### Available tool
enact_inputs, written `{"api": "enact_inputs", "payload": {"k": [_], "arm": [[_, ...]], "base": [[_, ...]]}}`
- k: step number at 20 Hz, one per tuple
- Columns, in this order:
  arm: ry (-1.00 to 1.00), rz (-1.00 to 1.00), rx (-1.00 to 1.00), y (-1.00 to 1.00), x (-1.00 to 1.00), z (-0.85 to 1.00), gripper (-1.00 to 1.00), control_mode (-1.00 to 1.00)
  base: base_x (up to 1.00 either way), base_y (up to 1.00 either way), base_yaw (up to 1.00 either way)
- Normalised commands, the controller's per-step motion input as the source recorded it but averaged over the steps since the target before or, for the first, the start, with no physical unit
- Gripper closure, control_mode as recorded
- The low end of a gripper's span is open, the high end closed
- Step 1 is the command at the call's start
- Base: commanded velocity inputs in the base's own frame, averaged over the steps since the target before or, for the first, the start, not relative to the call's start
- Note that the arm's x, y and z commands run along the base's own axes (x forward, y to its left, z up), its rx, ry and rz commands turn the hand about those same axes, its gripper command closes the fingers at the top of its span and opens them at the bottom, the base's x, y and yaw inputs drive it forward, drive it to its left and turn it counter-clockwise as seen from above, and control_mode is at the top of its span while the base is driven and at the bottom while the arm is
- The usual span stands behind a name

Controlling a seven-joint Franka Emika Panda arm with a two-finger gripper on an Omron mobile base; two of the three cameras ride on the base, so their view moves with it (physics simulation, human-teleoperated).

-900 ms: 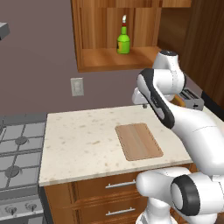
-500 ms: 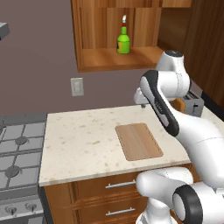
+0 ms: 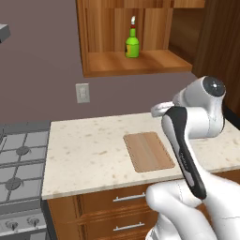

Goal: Grab the spray bottle from the cabinet, then place it next to the cutting board for sanitizing. Then grab the dish brush from the countertop next to the sink and place it next to the cutting board.

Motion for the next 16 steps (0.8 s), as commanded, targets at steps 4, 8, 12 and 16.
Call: {"api": "enact_inputs", "payload": {"k": [4, 8, 12, 16], "arm": [[-0.38, 0.00, 0.00, 0.00, -0.43, 0.37, -1.00, -1.00], [-0.33, 0.00, 0.00, 0.00, -0.39, 0.46, -1.00, -1.00], [-0.20, 0.00, 0.00, 0.00, -0.41, 0.59, -1.00, -1.00], [-0.13, 0.00, 0.00, 0.00, -0.32, 0.62, -1.00, -1.00]], "base": [[0.00, 0.00, 0.00], [0.00, 0.00, 0.00], [0.00, 0.00, 0.00], [0.00, 0.00, 0.00]]}}
